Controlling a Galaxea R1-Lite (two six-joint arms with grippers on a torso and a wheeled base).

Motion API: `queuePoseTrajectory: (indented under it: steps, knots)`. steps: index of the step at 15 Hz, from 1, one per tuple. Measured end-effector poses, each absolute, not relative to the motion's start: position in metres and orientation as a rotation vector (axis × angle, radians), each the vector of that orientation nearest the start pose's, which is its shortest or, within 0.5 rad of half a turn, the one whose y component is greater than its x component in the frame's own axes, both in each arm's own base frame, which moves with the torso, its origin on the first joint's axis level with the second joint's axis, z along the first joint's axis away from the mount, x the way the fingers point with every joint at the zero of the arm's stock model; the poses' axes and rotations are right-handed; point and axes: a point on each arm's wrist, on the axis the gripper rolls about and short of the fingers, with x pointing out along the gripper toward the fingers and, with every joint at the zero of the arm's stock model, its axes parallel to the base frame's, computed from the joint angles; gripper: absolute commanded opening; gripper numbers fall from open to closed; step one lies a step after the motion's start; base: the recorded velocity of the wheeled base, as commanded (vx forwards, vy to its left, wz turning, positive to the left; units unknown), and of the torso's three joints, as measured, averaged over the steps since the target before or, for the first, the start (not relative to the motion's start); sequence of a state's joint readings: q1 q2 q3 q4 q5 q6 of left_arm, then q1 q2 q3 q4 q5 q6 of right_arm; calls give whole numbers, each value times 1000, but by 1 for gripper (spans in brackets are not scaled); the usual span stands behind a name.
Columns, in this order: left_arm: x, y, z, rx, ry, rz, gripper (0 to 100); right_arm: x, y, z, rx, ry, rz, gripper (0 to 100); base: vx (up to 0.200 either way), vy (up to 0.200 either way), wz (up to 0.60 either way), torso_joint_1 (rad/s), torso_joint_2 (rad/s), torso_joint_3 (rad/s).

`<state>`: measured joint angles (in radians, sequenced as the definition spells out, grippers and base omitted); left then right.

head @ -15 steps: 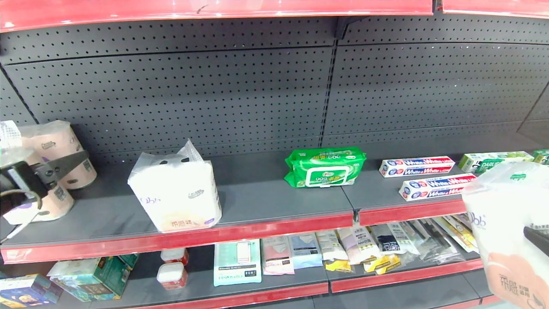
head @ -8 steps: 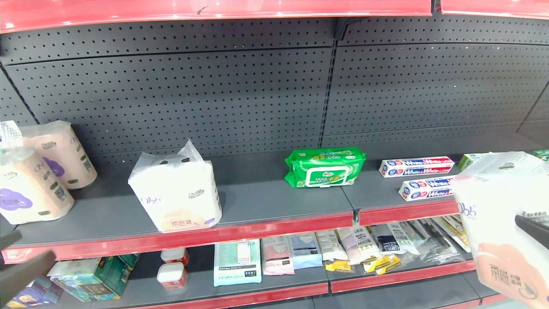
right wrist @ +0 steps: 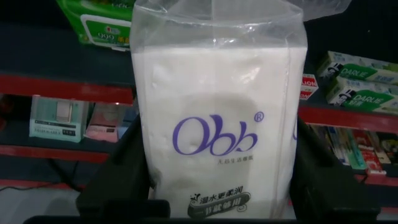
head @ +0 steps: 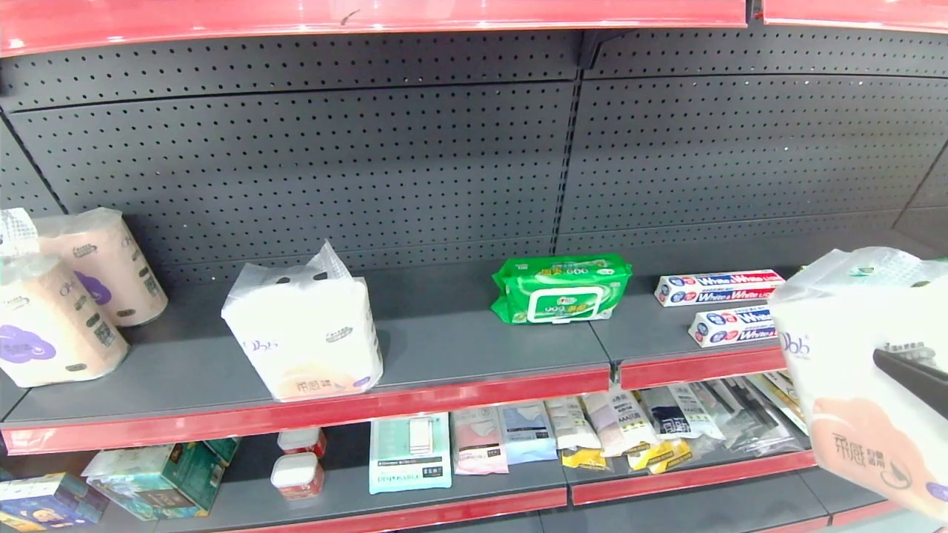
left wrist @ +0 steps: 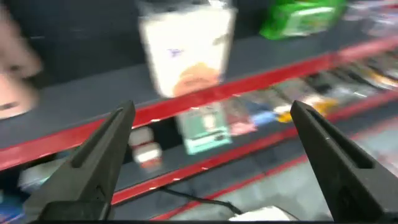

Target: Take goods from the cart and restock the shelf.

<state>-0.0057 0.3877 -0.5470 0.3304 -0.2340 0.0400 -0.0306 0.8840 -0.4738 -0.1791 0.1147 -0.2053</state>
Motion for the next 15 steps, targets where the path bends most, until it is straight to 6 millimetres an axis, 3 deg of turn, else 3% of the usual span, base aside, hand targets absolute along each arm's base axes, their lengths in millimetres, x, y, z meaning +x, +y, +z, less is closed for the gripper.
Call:
queuePoseTrajectory:
  steps: [2, 6, 11, 15]
  knots:
    - [-19, -3, 189, 33, 155, -151, 100, 100, 0, 210, -192, 214, 110, 0, 0, 0, 0, 0, 0, 0]
    - [-25, -3, 163, 45, 166, -148, 100, 100, 2, 223, -191, 158, 183, 0, 0, 0, 0, 0, 0, 0]
    - [-31, -3, 133, 78, 171, -149, 100, 100, 2, 222, -187, 161, 184, 0, 0, 0, 0, 0, 0, 0]
    - [-37, 0, 101, 84, 153, 3, 100, 99, 2, 223, -198, 155, 183, 0, 0, 0, 0, 0, 0, 0]
